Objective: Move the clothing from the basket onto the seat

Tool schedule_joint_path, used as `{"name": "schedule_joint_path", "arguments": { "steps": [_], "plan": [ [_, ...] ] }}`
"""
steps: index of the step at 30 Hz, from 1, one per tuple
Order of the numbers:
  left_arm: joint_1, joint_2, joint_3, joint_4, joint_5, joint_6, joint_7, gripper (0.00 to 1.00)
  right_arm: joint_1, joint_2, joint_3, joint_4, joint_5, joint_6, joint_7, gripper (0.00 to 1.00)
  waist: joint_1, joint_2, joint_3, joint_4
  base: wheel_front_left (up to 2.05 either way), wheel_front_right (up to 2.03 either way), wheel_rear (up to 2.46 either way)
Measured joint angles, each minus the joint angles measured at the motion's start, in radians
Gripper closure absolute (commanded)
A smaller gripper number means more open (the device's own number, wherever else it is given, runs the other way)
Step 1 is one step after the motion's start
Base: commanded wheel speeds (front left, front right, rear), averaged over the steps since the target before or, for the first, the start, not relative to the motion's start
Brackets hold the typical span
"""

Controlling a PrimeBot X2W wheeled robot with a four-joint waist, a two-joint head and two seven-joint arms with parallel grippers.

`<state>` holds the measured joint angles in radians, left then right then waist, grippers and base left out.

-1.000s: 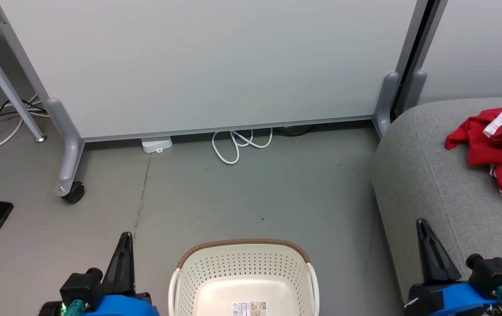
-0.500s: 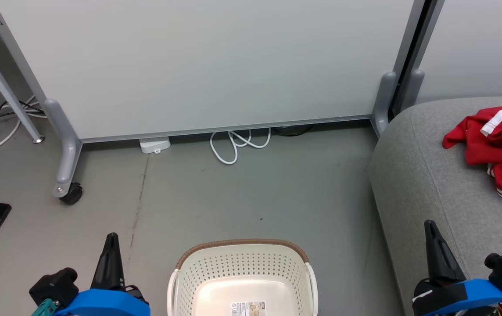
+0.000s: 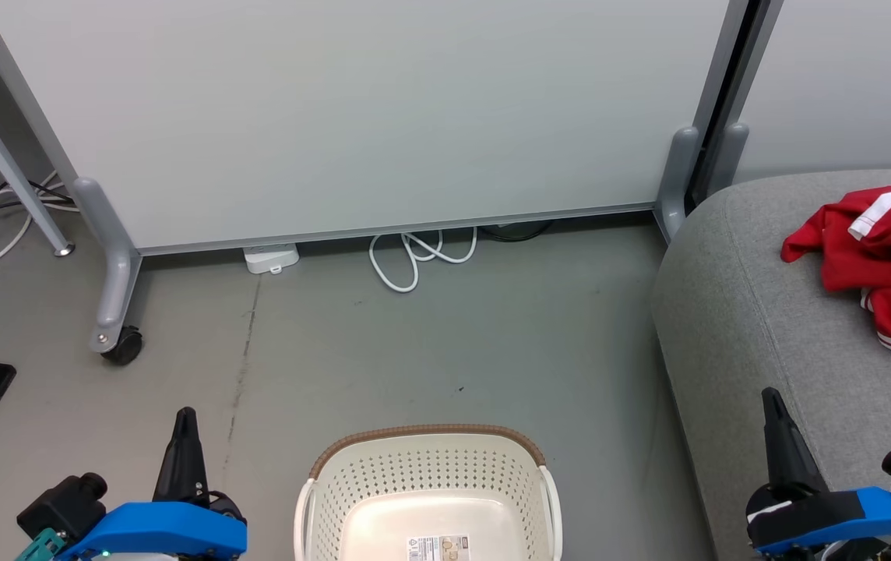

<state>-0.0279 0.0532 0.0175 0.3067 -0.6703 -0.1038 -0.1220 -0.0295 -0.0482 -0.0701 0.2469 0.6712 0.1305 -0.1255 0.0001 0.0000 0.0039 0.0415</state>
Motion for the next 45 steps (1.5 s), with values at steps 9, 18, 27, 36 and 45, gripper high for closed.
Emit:
{"name": "schedule_joint_path", "arguments": {
  "steps": [9,18,27,36,45],
  "plan": [
    [-0.012,-0.001,0.011,-0.008,-0.127,-0.003,0.034,1.0,-0.01,0.0,-0.005,0.0,0.127,0.0,0.032,1.0,0.0,0.0,0.0,-0.004,0.0,0.0,0.0],
    [-0.02,-0.001,0.025,-0.016,-0.244,-0.006,0.06,1.0,-0.02,0.0,-0.011,0.0,0.244,0.0,0.063,1.0,0.0,0.0,0.0,-0.008,0.0,0.0,0.0],
    [-0.028,-0.001,0.035,-0.022,-0.351,-0.009,0.087,1.0,-0.024,0.0,-0.016,0.0,0.349,0.0,0.09,1.0,0.0,0.0,0.0,-0.012,0.0,0.0,0.0],
    [-0.036,-0.001,0.044,-0.029,-0.448,-0.011,0.113,1.0,-0.036,0.0,-0.02,0.0,0.446,0.0,0.115,1.0,-0.0001,0.0,0.0,-0.016,0.0,0.0,0.0],
    [-0.042,-0.002,0.055,-0.034,-0.539,-0.012,0.137,1.0,-0.04,0.0,-0.025,0.0,0.538,0.0,0.135,1.0,-0.0001,0.0,0.0,-0.02,0.0,0.0,0.0]
  ]
}}
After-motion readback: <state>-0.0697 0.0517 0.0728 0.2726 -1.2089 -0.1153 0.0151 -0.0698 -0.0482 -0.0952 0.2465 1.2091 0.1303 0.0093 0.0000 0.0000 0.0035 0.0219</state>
